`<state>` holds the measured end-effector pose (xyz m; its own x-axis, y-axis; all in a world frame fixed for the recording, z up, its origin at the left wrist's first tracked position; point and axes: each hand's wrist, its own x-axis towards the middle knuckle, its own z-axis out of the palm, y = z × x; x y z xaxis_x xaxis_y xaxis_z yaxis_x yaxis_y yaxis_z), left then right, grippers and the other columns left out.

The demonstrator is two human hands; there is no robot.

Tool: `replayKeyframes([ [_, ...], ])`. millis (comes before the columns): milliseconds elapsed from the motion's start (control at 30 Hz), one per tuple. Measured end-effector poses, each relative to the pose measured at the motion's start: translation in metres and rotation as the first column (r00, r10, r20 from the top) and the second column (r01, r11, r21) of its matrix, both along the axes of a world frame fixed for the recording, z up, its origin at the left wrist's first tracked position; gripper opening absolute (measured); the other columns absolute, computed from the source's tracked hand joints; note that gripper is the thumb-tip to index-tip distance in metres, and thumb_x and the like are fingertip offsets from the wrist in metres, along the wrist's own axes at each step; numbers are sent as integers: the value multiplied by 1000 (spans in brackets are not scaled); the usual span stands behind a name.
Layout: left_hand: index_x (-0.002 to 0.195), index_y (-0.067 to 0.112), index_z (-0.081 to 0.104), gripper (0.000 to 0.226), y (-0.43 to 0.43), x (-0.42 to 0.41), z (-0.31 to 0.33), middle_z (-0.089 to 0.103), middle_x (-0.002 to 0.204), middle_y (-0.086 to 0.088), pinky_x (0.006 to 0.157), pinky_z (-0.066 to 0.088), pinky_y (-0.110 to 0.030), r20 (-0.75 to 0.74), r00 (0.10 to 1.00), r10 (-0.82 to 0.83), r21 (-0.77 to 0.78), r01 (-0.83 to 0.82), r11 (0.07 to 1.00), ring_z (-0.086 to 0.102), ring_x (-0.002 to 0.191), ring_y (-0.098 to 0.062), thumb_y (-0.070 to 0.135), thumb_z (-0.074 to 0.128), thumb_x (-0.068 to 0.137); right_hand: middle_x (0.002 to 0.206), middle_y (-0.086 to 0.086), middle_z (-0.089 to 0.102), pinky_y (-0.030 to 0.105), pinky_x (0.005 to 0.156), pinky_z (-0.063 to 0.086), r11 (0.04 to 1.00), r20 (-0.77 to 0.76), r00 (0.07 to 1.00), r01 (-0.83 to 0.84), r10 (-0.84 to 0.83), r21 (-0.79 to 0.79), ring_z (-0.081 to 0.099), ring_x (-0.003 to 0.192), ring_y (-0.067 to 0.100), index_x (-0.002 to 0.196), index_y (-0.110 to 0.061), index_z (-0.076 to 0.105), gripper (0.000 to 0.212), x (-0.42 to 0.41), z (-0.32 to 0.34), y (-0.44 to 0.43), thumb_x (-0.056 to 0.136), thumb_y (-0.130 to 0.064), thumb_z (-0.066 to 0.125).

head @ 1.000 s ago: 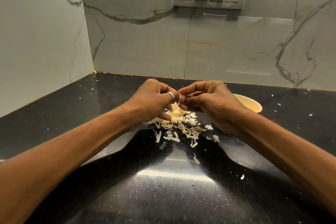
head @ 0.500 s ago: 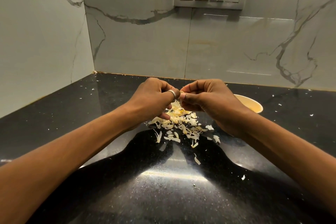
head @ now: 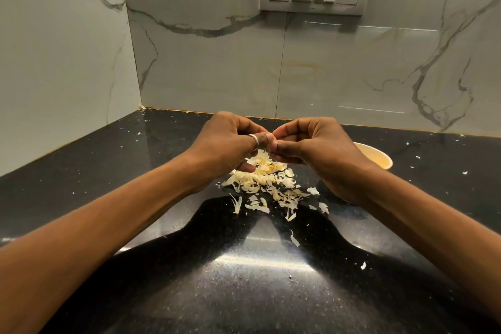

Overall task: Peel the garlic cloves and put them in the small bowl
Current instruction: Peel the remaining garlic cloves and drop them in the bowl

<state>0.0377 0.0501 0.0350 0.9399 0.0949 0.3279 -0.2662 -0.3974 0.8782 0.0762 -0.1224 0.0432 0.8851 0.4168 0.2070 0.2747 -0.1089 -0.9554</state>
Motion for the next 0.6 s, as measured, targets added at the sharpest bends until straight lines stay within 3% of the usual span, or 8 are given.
replayKeyframes([
  [367, 91, 21, 70, 7, 1, 4, -6, 70, 85, -6, 55, 59, -28, 94, 995, 28, 123, -40, 992, 68, 74, -14, 27, 68, 93, 93, 18, 76, 29, 77, 62, 1000, 30, 1000, 9, -9, 18, 75, 90, 29, 100, 0, 72, 15, -2, 2, -1, 85, -1, 72],
  [600, 101, 13, 69, 14, 3, 6, -6, 67, 84, -3, 59, 60, -29, 140, 990, -8, 203, -21, 979, 67, 71, -13, 25, 63, 97, 89, 14, 76, 25, 73, 62, 999, 0, 1000, -2, 2, 50, 74, 80, 22, 100, 1, 72, 15, -2, 2, -1, 85, 0, 72],
])
